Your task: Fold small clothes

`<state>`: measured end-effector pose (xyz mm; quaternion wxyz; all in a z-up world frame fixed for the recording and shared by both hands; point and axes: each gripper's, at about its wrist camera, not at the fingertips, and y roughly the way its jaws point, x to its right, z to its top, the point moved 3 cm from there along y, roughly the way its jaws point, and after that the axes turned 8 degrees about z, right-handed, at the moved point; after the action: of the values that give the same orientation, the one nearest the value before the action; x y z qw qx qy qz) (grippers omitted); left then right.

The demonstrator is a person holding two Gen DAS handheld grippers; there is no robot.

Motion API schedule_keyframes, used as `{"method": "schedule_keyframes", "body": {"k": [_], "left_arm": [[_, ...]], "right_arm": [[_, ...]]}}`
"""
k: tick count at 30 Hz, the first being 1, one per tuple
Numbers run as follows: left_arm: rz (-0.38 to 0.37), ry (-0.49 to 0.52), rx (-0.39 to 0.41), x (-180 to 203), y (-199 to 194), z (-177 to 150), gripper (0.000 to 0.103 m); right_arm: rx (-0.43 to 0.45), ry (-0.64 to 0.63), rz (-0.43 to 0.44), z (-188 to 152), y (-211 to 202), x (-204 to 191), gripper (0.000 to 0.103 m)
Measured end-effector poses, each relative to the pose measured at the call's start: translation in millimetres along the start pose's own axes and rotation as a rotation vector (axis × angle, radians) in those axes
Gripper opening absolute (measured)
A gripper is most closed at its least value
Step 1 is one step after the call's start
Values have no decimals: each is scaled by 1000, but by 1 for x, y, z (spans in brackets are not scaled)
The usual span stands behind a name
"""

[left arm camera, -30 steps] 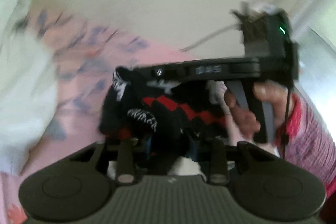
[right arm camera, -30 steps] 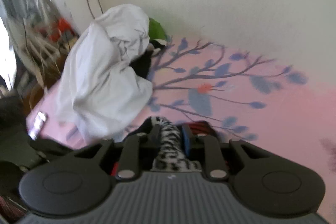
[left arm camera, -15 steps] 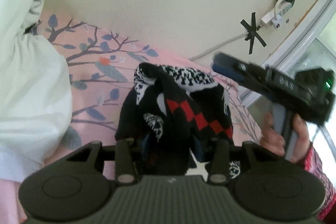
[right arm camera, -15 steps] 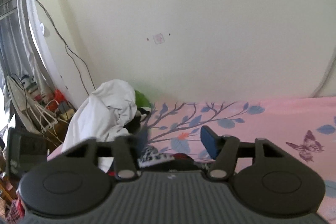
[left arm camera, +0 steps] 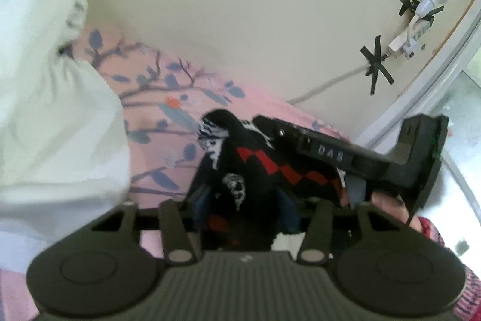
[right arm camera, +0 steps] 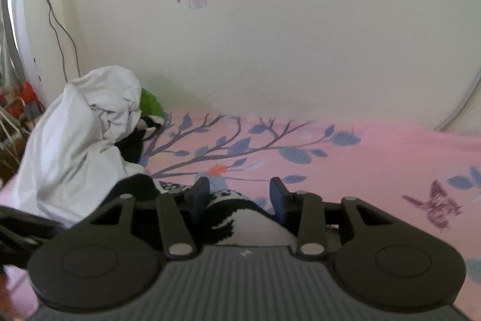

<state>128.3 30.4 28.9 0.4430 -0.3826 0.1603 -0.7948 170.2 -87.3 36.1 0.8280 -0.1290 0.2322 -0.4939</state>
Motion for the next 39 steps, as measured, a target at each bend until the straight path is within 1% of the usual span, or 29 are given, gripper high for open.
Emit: {"method": "schedule_keyframes", "body": {"k": [1,2,3,4,7,9,12,13,15,16,17,18,19,20,21,23,24,25,26,28,29,31,34,36,39], "left_arm": [[18,20,29,4,-7,-1,64],[25,40,52,9,-14,-1,68],[30,59,76,13,-21,-3,75],[35,71,92,16,-27,-4,78],[69,114,115,25,-39,-8,81],[96,140,121,30,-43,-10,83],[94,182,119,39,-44,-15,86],[86,203,122,45,-45,-16,90],[80,236,136,51,-46,-18,95],[89,251,140,54,-45,-18,95],[113,264,137,56,-42,-17,95],[152,273,130,57,-36,-16,94],[204,277,110,55,-26,-14,91],[242,273,88,52,-17,-12,88],[272,264,60,48,-7,-11,89],[275,221,0,36,13,-11,91],[276,204,-11,31,17,-11,96],[286,199,-8,28,18,-10,98],[295,205,-2,27,17,-9,99],[299,204,-1,26,16,-10,103],[298,203,2,26,15,-10,103],[300,213,15,28,15,-12,103],[318,223,35,32,13,-15,103],[321,208,39,32,13,-14,103],[320,180,43,29,12,-16,103]], "right_arm": [[21,-16,-27,-3,-4,-4,48],[42,-25,-54,-5,-7,-7,59],[66,-21,-72,-6,-11,-10,60],[93,-1,-70,-7,-17,-10,61],[187,93,-57,-10,-45,-4,61],[259,131,-69,-17,-72,-1,61],[299,191,-64,-31,-103,5,62],[306,212,-65,-37,-113,8,62],[298,239,-55,-48,-129,13,62],[281,251,-42,-53,-133,14,62],[263,257,-33,-57,-136,15,61],[246,257,-30,-61,-138,15,61],[231,254,-30,-64,-139,14,61],[218,255,-28,-66,-137,13,61],[196,263,-26,-68,-130,14,61],[120,293,-1,-72,-105,14,62],[101,316,21,-75,-95,16,66],[101,352,36,-78,-89,20,72],[98,398,46,-80,-85,25,82],[105,487,76,-84,-86,35,82],[110,498,88,-86,-89,36,83],[126,498,106,-91,-100,37,86],[144,502,139,-102,-119,39,87],[157,500,159,-107,-129,37,87],[150,481,160,-112,-136,31,87]]}}
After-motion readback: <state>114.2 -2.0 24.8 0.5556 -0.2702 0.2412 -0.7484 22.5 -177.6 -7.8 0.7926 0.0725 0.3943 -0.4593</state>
